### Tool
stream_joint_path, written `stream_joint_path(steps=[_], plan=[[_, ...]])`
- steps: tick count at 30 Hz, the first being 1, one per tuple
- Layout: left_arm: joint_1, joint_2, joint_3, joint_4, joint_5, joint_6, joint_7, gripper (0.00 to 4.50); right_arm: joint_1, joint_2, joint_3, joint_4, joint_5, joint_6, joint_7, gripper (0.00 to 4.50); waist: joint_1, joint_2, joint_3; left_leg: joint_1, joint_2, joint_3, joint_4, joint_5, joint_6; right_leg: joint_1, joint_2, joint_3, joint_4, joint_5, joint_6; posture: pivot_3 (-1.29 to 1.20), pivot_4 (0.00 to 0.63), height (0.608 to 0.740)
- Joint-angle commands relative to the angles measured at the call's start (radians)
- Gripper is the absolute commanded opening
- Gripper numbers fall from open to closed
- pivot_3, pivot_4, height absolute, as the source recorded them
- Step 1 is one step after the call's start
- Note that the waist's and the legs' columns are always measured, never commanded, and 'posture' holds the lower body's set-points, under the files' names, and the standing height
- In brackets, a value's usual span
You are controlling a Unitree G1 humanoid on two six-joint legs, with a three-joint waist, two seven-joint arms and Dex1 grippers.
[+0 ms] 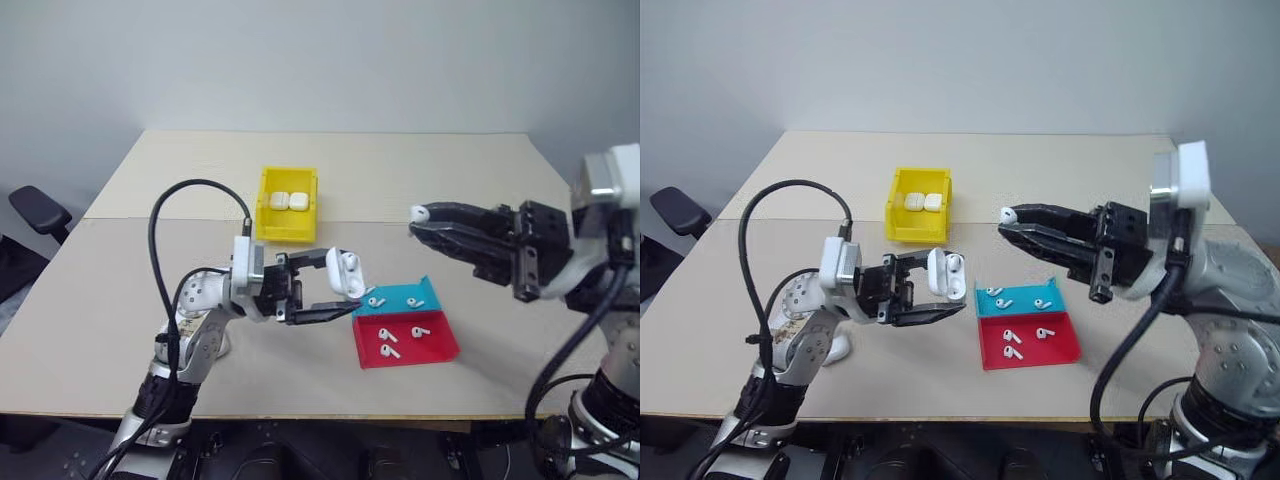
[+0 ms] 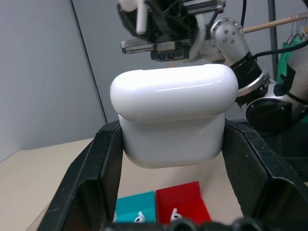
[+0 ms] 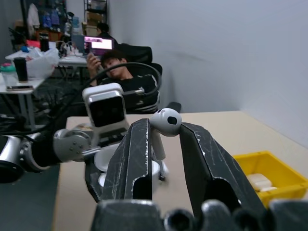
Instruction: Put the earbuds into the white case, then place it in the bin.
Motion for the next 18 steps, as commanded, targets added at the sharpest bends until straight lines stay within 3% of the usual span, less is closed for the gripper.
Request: stream_joint_path(steps=[1, 4, 13, 18], plan=[[-0.036, -0.006, -0.005, -0.005, -0.012, 0.017, -0.010, 2.79, 0.021, -0.014, 0.035, -0.039, 0.076, -0.032, -0.065, 0.95, 0.001, 0.000, 0.000, 0.000, 0.000, 0.000, 0.000, 0.000, 0.000, 0.000, 0.000, 0.000, 0.000, 0.000, 0.000, 0.00, 0.150, 0.740], [-0.040, -0.010, -0.007, -0.010, -0.017, 0.029, -0.016, 2.79, 0.049, -0.040, 0.120, -0.042, 0.042, -0.066, -0.073, 0.95, 0.000, 0.000, 0.000, 0.000, 0.000, 0.000, 0.000, 0.000, 0.000, 0.000, 0.000, 0.000, -0.001, 0.000, 0.000, 0.00, 0.150, 0.740], [-0.057, -0.015, 0.008, -0.017, -0.020, 0.042, -0.003, 2.79, 0.077, -0.089, 0.172, -0.036, 0.093, -0.135, -0.089, 0.95, 0.003, 0.000, 0.000, 0.000, 0.000, -0.002, 0.000, 0.000, 0.000, 0.000, 0.000, 0.000, -0.001, 0.000, 0.000, 0.00, 0.150, 0.740], [-0.043, -0.015, 0.004, -0.021, -0.011, 0.029, -0.011, 2.79, 0.110, -0.121, 0.225, -0.048, 0.046, -0.177, -0.084, 0.95, 0.003, 0.000, 0.000, 0.000, 0.000, -0.003, 0.000, 0.000, 0.000, 0.000, 0.000, 0.000, -0.001, 0.000, 0.000, 0.00, 0.150, 0.740]])
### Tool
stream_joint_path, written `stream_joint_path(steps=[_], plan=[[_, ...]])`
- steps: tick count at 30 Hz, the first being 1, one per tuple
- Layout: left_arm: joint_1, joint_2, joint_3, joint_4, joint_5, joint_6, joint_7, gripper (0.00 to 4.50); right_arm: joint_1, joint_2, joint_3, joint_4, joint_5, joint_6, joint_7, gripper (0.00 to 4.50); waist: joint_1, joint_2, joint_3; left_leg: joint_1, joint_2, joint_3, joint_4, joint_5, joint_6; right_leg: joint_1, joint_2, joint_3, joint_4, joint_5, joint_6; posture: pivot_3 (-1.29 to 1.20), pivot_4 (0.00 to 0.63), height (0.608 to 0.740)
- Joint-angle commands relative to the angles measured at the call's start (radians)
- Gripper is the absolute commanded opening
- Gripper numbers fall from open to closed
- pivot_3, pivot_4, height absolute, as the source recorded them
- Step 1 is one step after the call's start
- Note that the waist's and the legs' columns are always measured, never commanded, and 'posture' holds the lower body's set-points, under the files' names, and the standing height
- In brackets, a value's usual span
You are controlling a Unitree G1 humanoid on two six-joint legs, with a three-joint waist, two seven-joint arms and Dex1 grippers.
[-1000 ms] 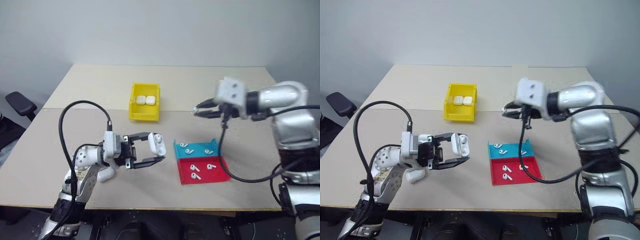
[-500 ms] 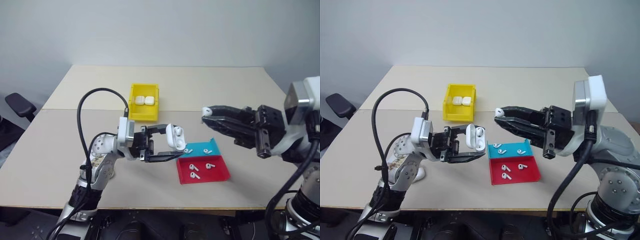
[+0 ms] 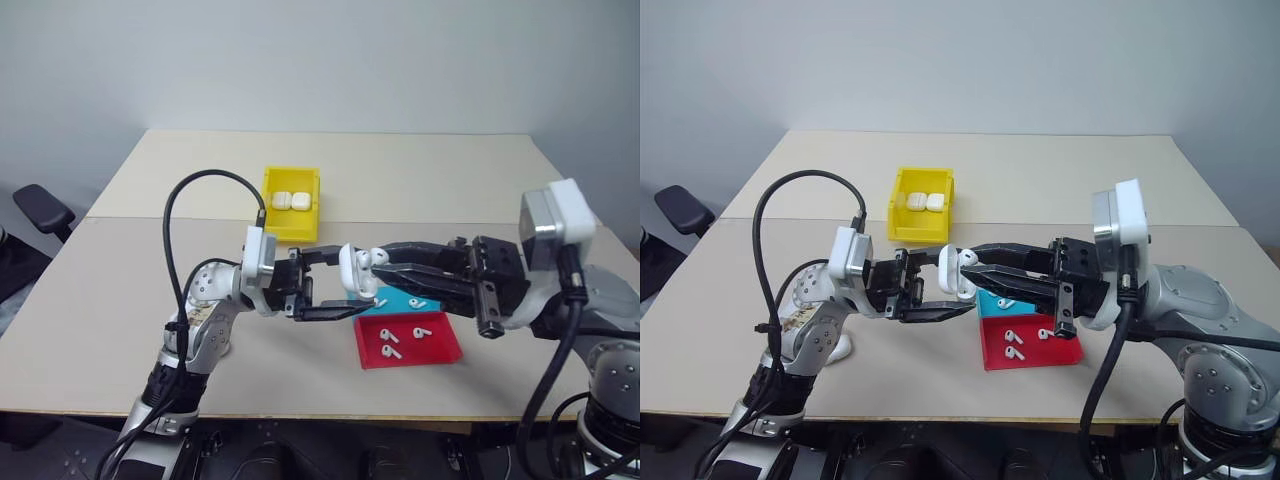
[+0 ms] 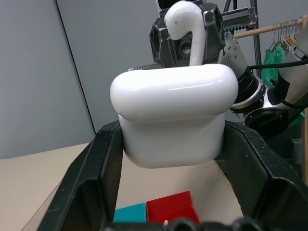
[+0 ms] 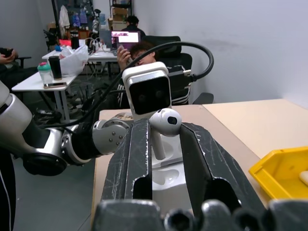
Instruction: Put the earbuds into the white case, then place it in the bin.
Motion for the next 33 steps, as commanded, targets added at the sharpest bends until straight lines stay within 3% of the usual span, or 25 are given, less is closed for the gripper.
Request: stream_joint_path(steps=[1, 14, 19, 28, 33], plan=[[-0.004, -0.006, 0.011, -0.031, -0.007, -0.016, 0.000, 2.79, 0.014, -0.028, 0.032, -0.030, -0.035, -0.056, 0.002, 0.95, 0.000, 0.000, 0.000, 0.000, 0.000, 0.000, 0.000, 0.000, 0.000, 0.000, 0.000, 0.000, 0.000, 0.000, 0.000, 0.00, 0.150, 0.740], [0.000, -0.020, 0.011, -0.029, 0.001, -0.027, 0.006, 2.79, 0.054, -0.059, 0.082, -0.009, -0.081, -0.152, 0.025, 0.95, 0.000, 0.000, 0.000, 0.000, 0.000, 0.000, 0.000, 0.000, 0.000, 0.000, 0.000, 0.000, 0.000, 0.000, 0.000, 0.00, 0.150, 0.740], [0.002, -0.021, 0.011, -0.023, 0.009, -0.033, 0.000, 2.79, 0.061, -0.062, 0.089, -0.010, -0.107, -0.182, 0.022, 2.21, 0.000, 0.000, 0.000, 0.000, 0.000, 0.000, 0.000, 0.000, 0.000, 0.000, 0.000, 0.000, 0.000, 0.000, 0.000, 0.00, 0.150, 0.740], [-0.005, -0.012, 0.008, 0.006, 0.029, -0.038, -0.011, 2.79, 0.079, -0.113, 0.027, 0.018, -0.094, -0.231, 0.079, 2.21, 0.001, 0.000, 0.000, 0.000, 0.000, 0.000, 0.000, 0.000, 0.000, 0.000, 0.000, 0.000, 0.000, 0.000, 0.000, 0.00, 0.150, 0.740], [-0.045, -0.005, -0.039, 0.081, 0.138, -0.076, -0.003, 2.79, -0.076, -0.190, 0.038, 0.086, -0.052, -0.182, 0.106, 2.05, -0.001, 0.000, 0.000, 0.000, 0.000, 0.000, 0.000, 0.000, 0.000, 0.000, 0.000, 0.000, 0.000, 0.000, 0.000, 0.00, 0.150, 0.740]])
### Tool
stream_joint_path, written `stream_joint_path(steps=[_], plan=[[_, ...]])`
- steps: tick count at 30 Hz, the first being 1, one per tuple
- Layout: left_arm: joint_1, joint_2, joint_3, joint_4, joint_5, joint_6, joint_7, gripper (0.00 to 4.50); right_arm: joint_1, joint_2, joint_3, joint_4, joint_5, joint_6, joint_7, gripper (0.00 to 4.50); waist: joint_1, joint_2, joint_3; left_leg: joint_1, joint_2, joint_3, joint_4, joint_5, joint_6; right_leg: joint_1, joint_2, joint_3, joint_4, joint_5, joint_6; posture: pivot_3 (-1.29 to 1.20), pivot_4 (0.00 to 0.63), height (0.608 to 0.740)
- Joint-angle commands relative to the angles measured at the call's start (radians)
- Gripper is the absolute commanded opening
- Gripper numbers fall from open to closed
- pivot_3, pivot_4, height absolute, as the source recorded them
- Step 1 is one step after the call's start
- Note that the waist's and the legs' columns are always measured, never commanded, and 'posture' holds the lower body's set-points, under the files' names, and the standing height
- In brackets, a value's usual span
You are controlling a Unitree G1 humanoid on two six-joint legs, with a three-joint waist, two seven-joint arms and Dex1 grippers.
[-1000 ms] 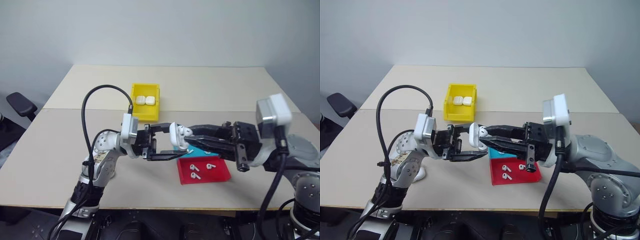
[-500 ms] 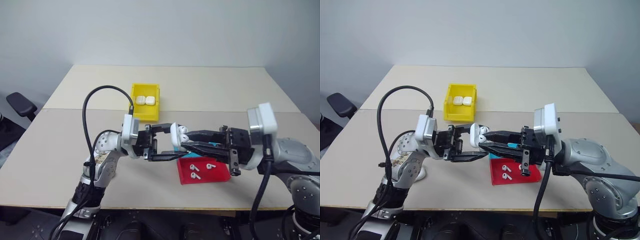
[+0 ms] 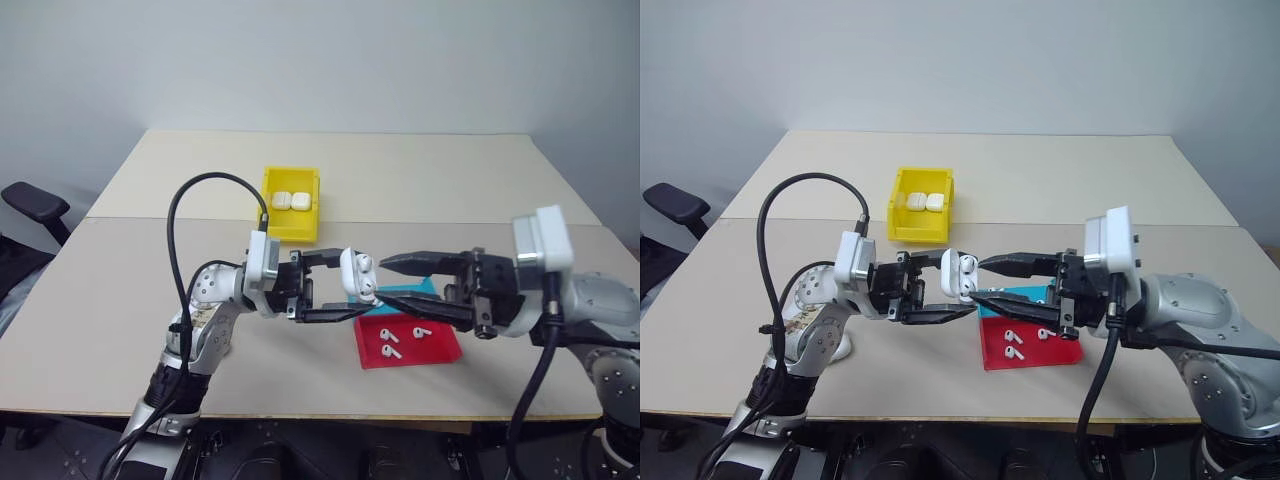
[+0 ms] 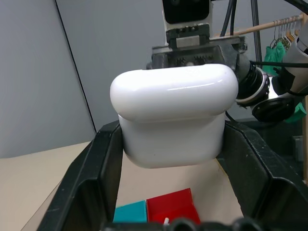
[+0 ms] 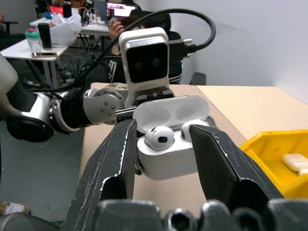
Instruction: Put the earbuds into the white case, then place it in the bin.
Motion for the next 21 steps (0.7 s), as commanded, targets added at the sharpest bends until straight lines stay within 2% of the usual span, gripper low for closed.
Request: stream_joint_path(steps=[1, 2, 7, 14, 21], plan=[[-0.053, -0.005, -0.037, 0.043, 0.083, -0.056, 0.003, 2.79, -0.137, -0.066, 0.003, 0.034, 0.026, 0.017, 0.027, 1.85, 0.001, 0.000, 0.000, 0.000, 0.000, 0.000, 0.000, 0.000, 0.000, 0.000, 0.000, 0.000, 0.000, 0.000, 0.000, 0.00, 0.150, 0.740], [-0.064, -0.009, -0.046, 0.056, 0.100, -0.061, 0.007, 2.79, -0.171, -0.087, 0.028, 0.044, 0.008, 0.016, 0.052, 1.67, 0.001, 0.000, 0.000, 0.000, 0.000, 0.000, 0.000, 0.000, 0.000, 0.000, 0.000, 0.000, 0.000, 0.000, 0.000, 0.00, 0.150, 0.740], [-0.103, -0.032, -0.070, 0.084, 0.143, -0.067, 0.034, 2.79, -0.305, -0.108, 0.162, 0.075, -0.101, 0.006, 0.078, 0.02, 0.001, 0.000, 0.000, -0.001, 0.000, 0.001, 0.000, -0.001, 0.001, 0.000, 0.000, 0.000, -0.001, 0.000, 0.000, 0.00, 0.150, 0.740], [-0.141, -0.053, -0.059, 0.104, 0.164, -0.072, 0.061, 2.79, -0.402, -0.082, 0.321, 0.110, -0.276, -0.024, 0.090, 0.02, 0.001, 0.000, 0.000, -0.001, 0.000, 0.003, 0.001, -0.001, 0.001, -0.001, 0.000, 0.000, 0.000, 0.000, 0.000, 0.00, 0.150, 0.740], [-0.122, -0.058, -0.039, 0.077, 0.136, -0.077, 0.065, 2.79, -0.364, -0.092, 0.351, 0.134, -0.382, -0.075, 0.129, 0.02, 0.001, 0.000, 0.000, -0.002, 0.000, 0.004, 0.001, -0.001, 0.001, -0.001, 0.000, 0.000, 0.000, 0.000, 0.000, 0.00, 0.150, 0.740]])
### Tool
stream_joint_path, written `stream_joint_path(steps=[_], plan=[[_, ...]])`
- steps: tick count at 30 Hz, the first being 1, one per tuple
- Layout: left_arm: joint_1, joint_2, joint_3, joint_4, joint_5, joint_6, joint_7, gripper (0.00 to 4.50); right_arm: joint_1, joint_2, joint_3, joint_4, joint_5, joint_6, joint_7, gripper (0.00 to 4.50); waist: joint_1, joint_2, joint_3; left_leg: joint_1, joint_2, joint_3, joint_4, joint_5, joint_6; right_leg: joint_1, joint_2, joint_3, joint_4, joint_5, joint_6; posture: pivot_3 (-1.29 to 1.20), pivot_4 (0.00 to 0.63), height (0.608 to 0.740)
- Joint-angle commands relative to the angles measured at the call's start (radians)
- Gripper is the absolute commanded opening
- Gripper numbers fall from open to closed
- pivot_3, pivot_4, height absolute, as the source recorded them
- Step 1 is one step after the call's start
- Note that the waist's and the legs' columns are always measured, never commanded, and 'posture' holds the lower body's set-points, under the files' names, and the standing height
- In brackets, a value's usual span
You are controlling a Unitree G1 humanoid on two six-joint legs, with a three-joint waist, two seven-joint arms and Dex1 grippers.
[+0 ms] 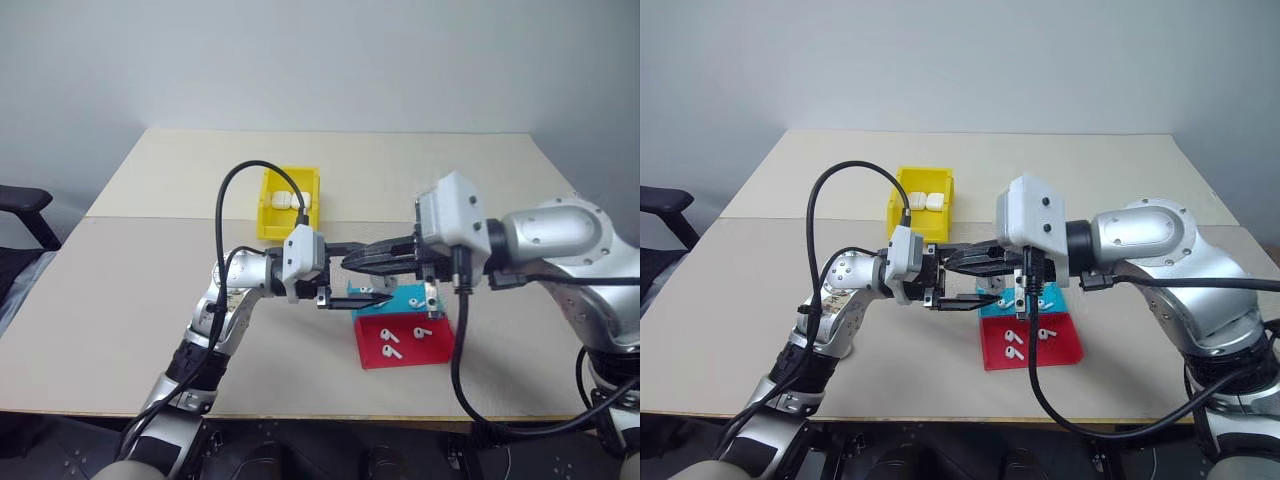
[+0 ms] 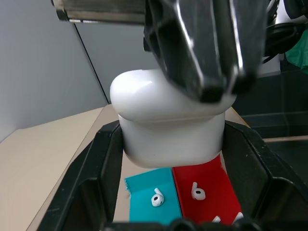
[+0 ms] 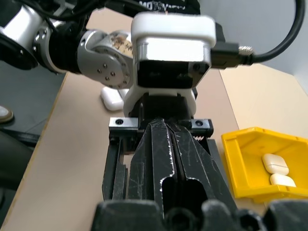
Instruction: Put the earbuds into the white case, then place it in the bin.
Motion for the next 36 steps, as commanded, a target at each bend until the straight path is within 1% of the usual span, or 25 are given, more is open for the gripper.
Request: stream_joint_path(steps=[1, 6, 9, 13, 15, 17, 19, 21, 22, 23, 24, 27, 29, 32, 34, 36], plan=[[0.003, -0.008, 0.035, -0.034, -0.043, -0.040, -0.004, 2.79, 0.026, -0.023, -0.026, -0.001, -0.046, -0.052, 0.030, 0.02, 0.000, 0.000, 0.000, 0.000, 0.000, 0.000, 0.000, 0.000, 0.000, 0.000, 0.000, 0.000, 0.000, 0.000, 0.000, 0.00, 0.150, 0.740], [0.018, -0.004, 0.053, -0.051, -0.060, -0.019, 0.007, 2.79, 0.062, -0.060, -0.054, 0.013, -0.070, -0.072, 0.054, 0.02, 0.000, 0.000, 0.000, 0.000, 0.000, 0.001, 0.000, 0.000, 0.000, 0.000, 0.000, 0.000, 0.000, 0.000, 0.000, 0.00, 0.150, 0.740], [0.020, 0.003, 0.059, -0.052, -0.068, -0.022, 0.002, 2.79, 0.075, -0.071, -0.090, 0.016, -0.051, -0.064, 0.056, 0.02, 0.000, 0.000, 0.000, 0.000, 0.000, 0.001, 0.000, 0.000, 0.000, 0.000, 0.000, 0.000, 0.000, 0.000, 0.000, 0.00, 0.150, 0.740], [0.019, -0.004, 0.062, -0.032, -0.055, -0.042, 0.015, 2.79, 0.069, -0.043, -0.161, 0.012, 0.006, -0.069, 0.040, 0.02, 0.000, 0.000, 0.000, 0.000, 0.000, 0.001, 0.000, 0.000, 0.000, 0.000, 0.000, 0.000, 0.000, 0.000, 0.000, 0.00, 0.150, 0.740], [0.009, -0.016, 0.069, -0.007, -0.017, -0.063, 0.065, 2.79, 0.058, -0.012, -0.222, 0.018, 0.043, -0.076, 0.001, 0.02, 0.000, 0.000, 0.000, 0.000, 0.000, 0.001, 0.000, 0.000, 0.000, 0.000, 0.000, 0.000, 0.000, 0.000, 0.000, 0.00, 0.150, 0.740], [-0.019, -0.041, 0.081, 0.021, 0.037, -0.071, 0.168, 2.79, 0.061, -0.004, -0.262, 0.025, 0.053, -0.065, -0.031, 0.02, 0.001, 0.000, 0.000, 0.000, 0.000, 0.001, 0.000, 0.000, 0.000, 0.000, 0.000, 0.000, 0.000, 0.000, 0.000, 0.00, 0.150, 0.740], [-0.128, -0.053, 0.084, 0.085, 0.111, 0.020, 0.298, 2.79, 0.093, -0.005, -0.278, 0.031, 0.021, -0.059, -0.079, 0.02, 0.009, -0.001, 0.000, 0.000, 0.000, 0.001, 0.001, 0.000, 0.000, 0.001, 0.000, -0.001, 0.000, 0.000, 0.000, 0.00, 0.150, 0.740], [-0.202, -0.056, 0.088, 0.125, 0.150, 0.096, 0.380, 2.79, 0.117, -0.005, -0.289, 0.029, 0.012, -0.056, -0.111, 0.02, 0.013, -0.001, 0.000, 0.000, 0.000, 0.001, 0.002, 0.000, 0.000, 0.002, 0.000, -0.002, 0.000, 0.001, 0.001, 0.00, 0.150, 0.740], [-0.232, -0.089, 0.115, 0.157, 0.172, 0.086, 0.481, 2.79, 0.131, -0.005, -0.296, 0.021, 0.015, -0.046, -0.130, 0.02, 0.012, -0.001, 0.000, -0.001, 0.000, 0.001, 0.002, 0.000, 0.000, 0.002, 0.000, -0.002, 0.000, 0.001, 0.001, 0.00, 0.150, 0.740], [-0.286, -0.108, 0.143, 0.221, 0.227, 0.078, 0.621, 2.79, 0.161, -0.001, -0.314, 0.006, 0.028, -0.025, -0.159, 0.02, 0.012, -0.001, 0.000, -0.001, -0.001, 0.001, 0.002, 0.000, 0.000, 0.002, 0.000, -0.002, -0.001, 0.001, 0.001, 0.00, 0.150, 0.740], [-0.320, -0.120, 0.165, 0.271, 0.272, 0.044, 0.724, 2.79, 0.188, 0.001, -0.329, -0.009, 0.037, -0.011, -0.180, 0.02, 0.014, -0.001, 0.000, -0.001, -0.001, 0.001, 0.001, 0.000, 0.001, 0.001, 0.000, -0.001, -0.001, 0.000, 0.001, 0.00, 0.150, 0.740], [-0.383, -0.120, 0.199, 0.402, 0.352, 0.010, 0.908, 2.79, 0.280, -0.007, -0.350, -0.056, 0.031, 0.009, -0.214, 0.02, 0.010, -0.001, 0.001, -0.003, -0.001, 0.000, 0.001, -0.001, 0.001, 0.000, -0.001, -0.001, -0.002, 0.001, 0.002, 0.00, 0.150, 0.740], [-0.425, -0.118, 0.216, 0.507, 0.378, 0.026, 0.998, 2.79, 0.327, -0.016, -0.356, -0.082, 0.028, 0.028, -0.234, 0.02, 0.004, -0.001, 0.001, -0.003, -0.001, 0.001, 0.001, -0.001, 0.001, 0.000, -0.001, -0.001, -0.002, 0.001, 0.002, 0.00, 0.150, 0.740], [-0.480, -0.117, 0.249, 0.665, 0.375, 0.049, 1.062, 2.79, 0.374, -0.024, -0.362, -0.108, 0.022, 0.047, -0.257, 0.02, 0.003, -0.002, 0.001, -0.003, -0.001, 0.002, 0.001, 0.000, 0.001, -0.001, -0.001, -0.002, -0.002, 0.001, 0.002, 0.00, 0.150, 0.740], [-0.521, -0.118, 0.282, 0.784, 0.347, 0.056, 1.074, 2.79, 0.401, -0.023, -0.372, -0.122, 0.027, 0.064, -0.278, 0.02, 0.003, -0.002, 0.001, -0.003, -0.001, 0.002, 0.001, 0.000, 0.001, -0.001, -0.001, -0.002, -0.001, 0.001, 0.002, 0.00, 0.150, 0.740], [-0.542, -0.120, 0.289, 0.853, 0.338, 0.037, 1.054, 2.79, 0.409, -0.014, -0.398, -0.124, 0.059, 0.078, -0.294, 0.02, 0.003, -0.002, 0.001, -0.003, -0.001, 0.002, 0.001, 0.000, 0.001, -0.001, -0.001, -0.003, -0.002, 0.001, 0.002, 0.00, 0.150, 0.740]])
